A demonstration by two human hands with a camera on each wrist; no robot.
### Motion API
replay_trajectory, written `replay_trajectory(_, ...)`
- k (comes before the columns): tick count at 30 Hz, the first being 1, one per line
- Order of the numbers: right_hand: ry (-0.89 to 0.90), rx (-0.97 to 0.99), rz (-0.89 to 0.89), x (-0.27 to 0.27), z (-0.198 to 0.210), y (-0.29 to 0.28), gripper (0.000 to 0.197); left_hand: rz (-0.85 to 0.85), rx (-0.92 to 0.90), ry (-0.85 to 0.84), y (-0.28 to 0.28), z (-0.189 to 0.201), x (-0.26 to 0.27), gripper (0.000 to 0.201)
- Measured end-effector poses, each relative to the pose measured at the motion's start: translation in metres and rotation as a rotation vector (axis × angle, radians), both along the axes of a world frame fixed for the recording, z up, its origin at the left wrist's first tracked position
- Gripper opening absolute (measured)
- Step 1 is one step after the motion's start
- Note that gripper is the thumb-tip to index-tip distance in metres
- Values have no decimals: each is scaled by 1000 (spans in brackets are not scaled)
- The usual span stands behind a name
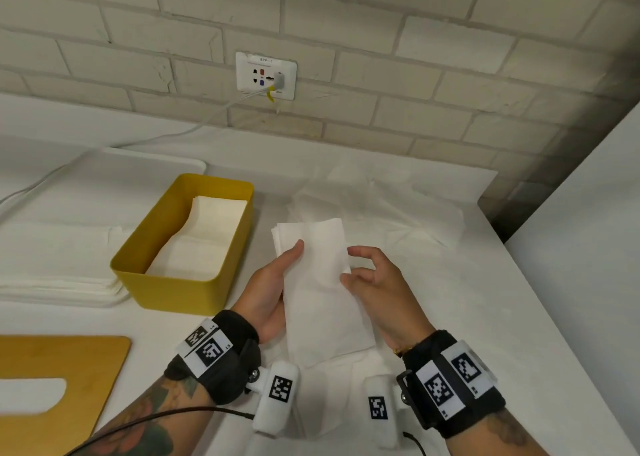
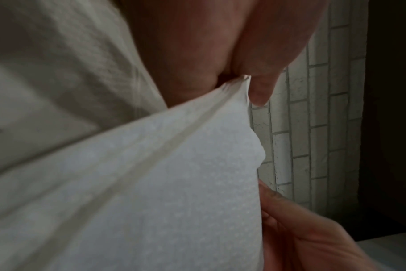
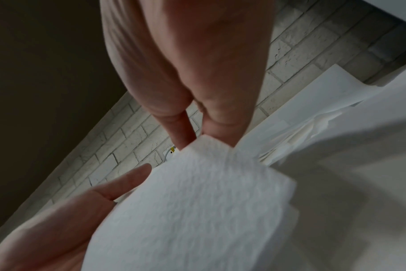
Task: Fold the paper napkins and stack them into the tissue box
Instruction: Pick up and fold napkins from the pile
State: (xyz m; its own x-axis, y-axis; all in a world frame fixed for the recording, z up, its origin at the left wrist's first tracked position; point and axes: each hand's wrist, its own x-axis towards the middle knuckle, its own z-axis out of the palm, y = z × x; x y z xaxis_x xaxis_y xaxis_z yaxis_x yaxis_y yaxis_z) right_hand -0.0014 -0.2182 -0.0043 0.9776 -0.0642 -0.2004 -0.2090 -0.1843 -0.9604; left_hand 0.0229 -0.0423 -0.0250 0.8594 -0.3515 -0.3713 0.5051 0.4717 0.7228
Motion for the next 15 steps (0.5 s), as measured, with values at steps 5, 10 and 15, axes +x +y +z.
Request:
replay_trajectory(5, 15, 32, -25, -5, -5, 5, 42, 38, 45, -2, -1, -2, 2, 45)
replay_trajectory(10, 93, -67, 68, -29, -15, -5, 70, 136, 65, -45, 1, 2, 4, 33)
replay_trajectory(15, 127, -230, 169, -46, 8, -53, 47, 196, 51, -89, 12, 9, 9, 31)
